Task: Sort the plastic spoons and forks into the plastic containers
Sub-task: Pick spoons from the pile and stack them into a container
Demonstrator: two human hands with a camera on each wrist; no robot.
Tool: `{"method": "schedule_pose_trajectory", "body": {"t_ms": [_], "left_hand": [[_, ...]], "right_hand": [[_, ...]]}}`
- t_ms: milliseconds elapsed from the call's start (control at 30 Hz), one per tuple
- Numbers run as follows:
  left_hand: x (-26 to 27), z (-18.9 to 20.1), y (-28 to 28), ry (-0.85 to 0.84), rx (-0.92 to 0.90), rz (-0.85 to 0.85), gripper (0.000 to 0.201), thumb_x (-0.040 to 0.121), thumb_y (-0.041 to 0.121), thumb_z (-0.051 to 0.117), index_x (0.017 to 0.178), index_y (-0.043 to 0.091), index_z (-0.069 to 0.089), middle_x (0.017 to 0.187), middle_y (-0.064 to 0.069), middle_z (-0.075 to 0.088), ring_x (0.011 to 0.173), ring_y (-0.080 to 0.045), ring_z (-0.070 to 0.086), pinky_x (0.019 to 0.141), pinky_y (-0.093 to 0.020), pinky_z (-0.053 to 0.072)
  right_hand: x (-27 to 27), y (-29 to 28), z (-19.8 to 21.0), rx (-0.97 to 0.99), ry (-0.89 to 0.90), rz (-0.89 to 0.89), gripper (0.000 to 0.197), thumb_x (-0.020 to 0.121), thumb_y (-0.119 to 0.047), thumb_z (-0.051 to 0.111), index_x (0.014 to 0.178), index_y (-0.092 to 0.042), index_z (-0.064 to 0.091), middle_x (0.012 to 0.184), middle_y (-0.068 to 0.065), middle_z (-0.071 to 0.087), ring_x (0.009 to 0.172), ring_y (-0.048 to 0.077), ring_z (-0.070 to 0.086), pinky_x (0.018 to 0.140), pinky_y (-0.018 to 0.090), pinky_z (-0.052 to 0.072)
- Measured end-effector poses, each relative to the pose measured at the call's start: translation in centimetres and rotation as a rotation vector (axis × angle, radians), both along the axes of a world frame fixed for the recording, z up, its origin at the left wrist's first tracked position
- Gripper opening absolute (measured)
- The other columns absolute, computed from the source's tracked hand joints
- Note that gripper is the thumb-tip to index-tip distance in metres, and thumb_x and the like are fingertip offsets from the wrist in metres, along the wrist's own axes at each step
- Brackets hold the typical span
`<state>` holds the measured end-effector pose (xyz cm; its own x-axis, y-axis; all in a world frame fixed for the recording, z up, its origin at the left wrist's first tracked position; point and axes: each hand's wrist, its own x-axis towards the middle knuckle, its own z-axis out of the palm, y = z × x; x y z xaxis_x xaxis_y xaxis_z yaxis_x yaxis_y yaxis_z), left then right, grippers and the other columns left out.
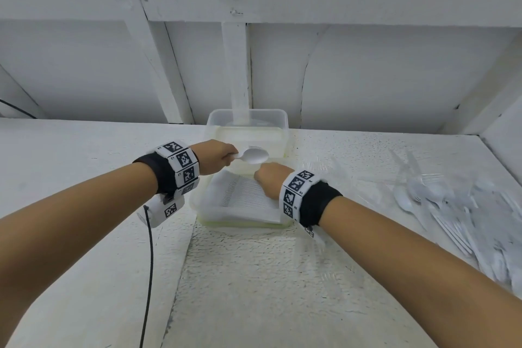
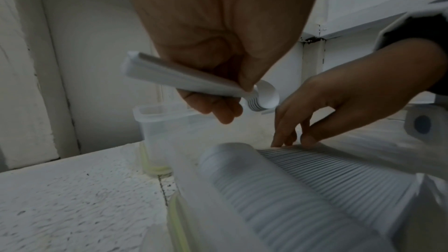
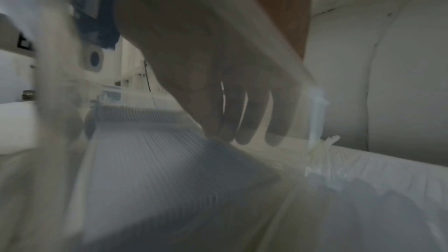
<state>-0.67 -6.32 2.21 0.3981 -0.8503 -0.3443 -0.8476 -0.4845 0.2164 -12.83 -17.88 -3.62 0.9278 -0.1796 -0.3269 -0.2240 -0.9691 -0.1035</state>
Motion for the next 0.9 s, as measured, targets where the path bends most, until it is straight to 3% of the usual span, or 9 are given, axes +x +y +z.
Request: {"method": "schedule_pose_trajectory", "body": {"t_ms": [100,200,300,467,633,900], "left_hand": [[0.1,-0.3,0.1,0.030,-0.009,0.014,0.032,0.102,0.018,0.031,0.123,0.006,0.052,0.115,-0.007,0.061,0.098,-0.019,0.052,0.080,-0.022,0.035],[0.2,-0.4,-0.1,0.039,-0.028,0.016,0.032,0.101,0.018,0.031,0.124,0.007,0.051,0.115,-0.006,0.061,0.093,-0.015,0.049,0.081,-0.021,0.034],[0.2,-0.7,-0.2,0.050,-0.028,0.014,0.031,0.101,0.017,0.031,0.124,0.007,0.051,0.114,-0.006,0.061,0.092,-0.014,0.047,0.080,-0.020,0.032],[0.0,-1.2,-0.4,-0.005,0.008,-0.069,0.032,0.102,0.020,0.030,0.119,0.008,0.054,0.114,-0.005,0.062,0.105,-0.023,0.055,0.090,-0.030,0.040],[-0.6,-1.0,-1.3,-0.125,0.131,-0.187,0.032,0.102,0.021,0.029,0.120,0.007,0.051,0.113,-0.011,0.060,0.103,-0.028,0.055,0.088,-0.034,0.040],[-1.7,-2.6,-2.7,-0.279,0.295,-0.289,0.026,0.099,0.013,0.034,0.122,0.009,0.046,0.110,-0.014,0.060,0.088,-0.027,0.055,0.080,-0.035,0.044]], "right_hand": [[0.0,-0.1,0.0,0.011,-0.002,-0.003,0.030,0.090,0.003,0.042,0.115,-0.002,0.059,0.102,0.012,0.054,0.091,0.025,0.056,0.073,0.028,0.042],[0.2,0.0,0.2,-0.012,0.038,0.014,0.027,0.090,0.002,0.043,0.109,-0.002,0.062,0.087,0.008,0.047,0.080,0.021,0.047,0.066,0.027,0.039],[0.4,0.1,0.2,-0.015,0.042,0.028,0.024,0.089,0.002,0.043,0.103,-0.001,0.062,0.071,0.002,0.040,0.078,0.021,0.047,0.062,0.027,0.038],[0.0,0.1,0.0,-0.011,0.032,0.002,0.023,0.089,-0.002,0.043,0.100,-0.006,0.064,0.092,0.009,0.062,0.083,0.025,0.060,0.068,0.032,0.049],[-0.9,0.3,0.2,-0.074,0.099,0.058,0.023,0.095,-0.010,0.038,0.101,-0.006,0.060,0.094,0.008,0.061,0.076,0.022,0.053,0.056,0.025,0.038],[-2.3,0.7,0.7,-0.095,0.043,0.074,0.029,0.097,-0.014,0.034,0.113,-0.010,0.058,0.106,0.009,0.061,0.091,0.026,0.058,0.064,0.029,0.039]]}}
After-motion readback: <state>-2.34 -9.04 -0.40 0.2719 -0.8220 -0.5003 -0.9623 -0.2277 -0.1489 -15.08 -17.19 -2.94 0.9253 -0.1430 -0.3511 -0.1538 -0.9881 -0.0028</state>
